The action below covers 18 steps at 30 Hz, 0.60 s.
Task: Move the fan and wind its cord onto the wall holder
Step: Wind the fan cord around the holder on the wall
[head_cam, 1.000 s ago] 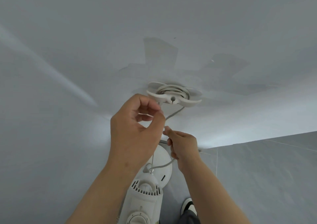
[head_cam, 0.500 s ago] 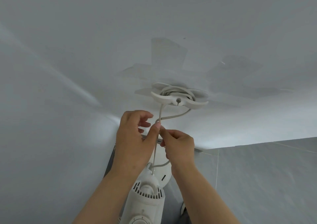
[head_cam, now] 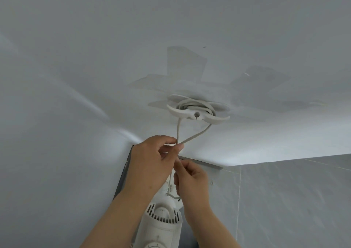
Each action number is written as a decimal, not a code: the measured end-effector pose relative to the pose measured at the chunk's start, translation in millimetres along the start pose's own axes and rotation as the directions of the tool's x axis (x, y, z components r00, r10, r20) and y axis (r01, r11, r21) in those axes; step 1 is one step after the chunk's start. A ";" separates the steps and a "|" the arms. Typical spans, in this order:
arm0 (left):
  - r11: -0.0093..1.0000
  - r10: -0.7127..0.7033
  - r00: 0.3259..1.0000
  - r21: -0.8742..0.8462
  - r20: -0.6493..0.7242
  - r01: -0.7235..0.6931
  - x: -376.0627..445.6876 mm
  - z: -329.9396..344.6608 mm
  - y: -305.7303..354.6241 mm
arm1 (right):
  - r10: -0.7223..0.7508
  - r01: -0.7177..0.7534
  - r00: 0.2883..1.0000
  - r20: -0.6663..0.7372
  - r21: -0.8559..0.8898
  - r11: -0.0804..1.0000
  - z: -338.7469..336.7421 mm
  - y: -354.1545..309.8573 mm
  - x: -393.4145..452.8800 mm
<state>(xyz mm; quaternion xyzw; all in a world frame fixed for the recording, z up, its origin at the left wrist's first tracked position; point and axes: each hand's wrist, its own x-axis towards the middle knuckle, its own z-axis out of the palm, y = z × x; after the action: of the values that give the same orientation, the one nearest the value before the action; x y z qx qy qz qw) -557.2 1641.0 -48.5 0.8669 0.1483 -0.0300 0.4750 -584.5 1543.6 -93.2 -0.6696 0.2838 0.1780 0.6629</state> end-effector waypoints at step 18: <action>0.913 -0.084 0.985 -0.407 -0.149 0.016 31.6 -34.3 20.6 | -0.146 0.179 0.926 0.349 -0.064 0.982 4.7 5.3 -19.4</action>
<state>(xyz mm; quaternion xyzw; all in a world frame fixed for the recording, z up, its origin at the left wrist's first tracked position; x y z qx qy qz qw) -524.2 1666.4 -19.0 0.7456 0.2118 0.0601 0.6290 -602.1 1551.2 -85.7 -0.6803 0.0987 0.2494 0.6821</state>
